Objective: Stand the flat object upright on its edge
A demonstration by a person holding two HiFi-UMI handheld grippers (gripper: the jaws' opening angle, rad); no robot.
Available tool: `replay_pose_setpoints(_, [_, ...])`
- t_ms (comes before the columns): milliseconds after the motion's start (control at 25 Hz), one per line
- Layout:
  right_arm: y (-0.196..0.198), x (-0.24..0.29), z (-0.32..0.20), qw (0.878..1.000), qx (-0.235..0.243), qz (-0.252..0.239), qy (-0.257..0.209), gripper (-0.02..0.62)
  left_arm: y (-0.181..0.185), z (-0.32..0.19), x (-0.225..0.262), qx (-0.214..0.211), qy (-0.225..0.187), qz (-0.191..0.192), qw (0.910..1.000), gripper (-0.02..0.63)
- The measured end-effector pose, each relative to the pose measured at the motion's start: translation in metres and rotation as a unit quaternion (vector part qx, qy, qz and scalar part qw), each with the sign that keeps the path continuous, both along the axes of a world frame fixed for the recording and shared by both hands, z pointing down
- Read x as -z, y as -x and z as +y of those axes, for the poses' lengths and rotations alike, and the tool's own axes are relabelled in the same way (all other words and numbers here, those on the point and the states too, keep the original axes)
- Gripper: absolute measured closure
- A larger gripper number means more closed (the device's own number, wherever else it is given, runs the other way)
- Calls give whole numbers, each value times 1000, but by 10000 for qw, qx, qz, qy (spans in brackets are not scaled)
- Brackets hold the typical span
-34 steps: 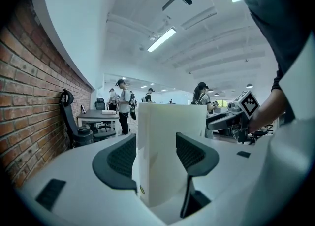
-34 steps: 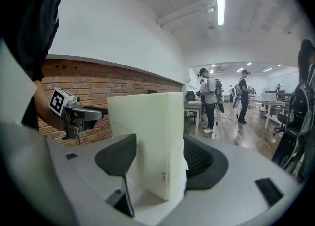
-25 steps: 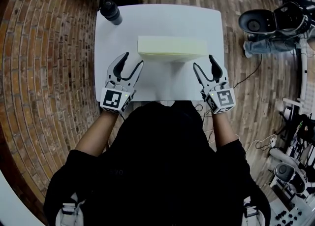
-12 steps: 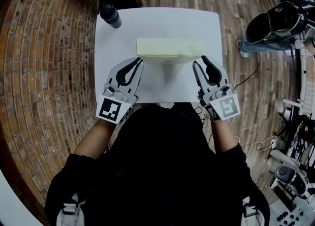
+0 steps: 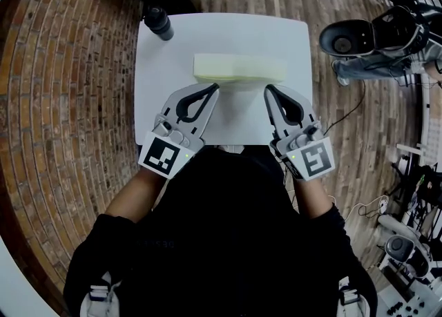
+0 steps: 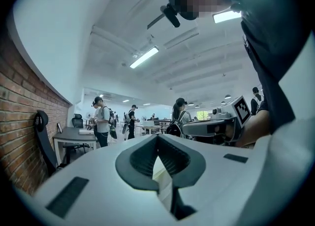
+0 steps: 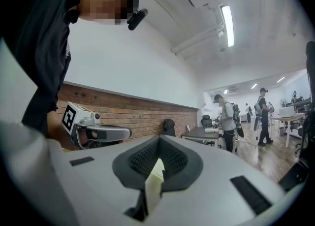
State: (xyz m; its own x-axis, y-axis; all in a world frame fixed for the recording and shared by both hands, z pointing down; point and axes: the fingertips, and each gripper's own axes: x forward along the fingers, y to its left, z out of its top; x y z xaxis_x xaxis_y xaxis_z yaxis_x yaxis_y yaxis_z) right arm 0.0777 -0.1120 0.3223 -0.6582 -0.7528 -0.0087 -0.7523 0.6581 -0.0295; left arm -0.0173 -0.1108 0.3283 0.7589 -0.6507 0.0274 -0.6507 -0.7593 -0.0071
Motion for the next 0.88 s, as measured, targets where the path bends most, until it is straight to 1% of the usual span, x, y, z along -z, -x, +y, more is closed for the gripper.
replay_pose_setpoints(120, [6, 8, 6, 9999, 35, 103, 5, 589, -5, 6, 3, -97, 11, -21, 10000, 586])
replay_pose_setpoints(400, [8, 11, 17, 9999, 132, -16, 62, 589, -14, 12, 11, -199, -17, 0, 9998, 586])
replay_pose_setpoints(880, [9, 12, 14, 9999, 141, -17, 91, 589, -18, 12, 7, -197, 33, 9, 9998, 586])
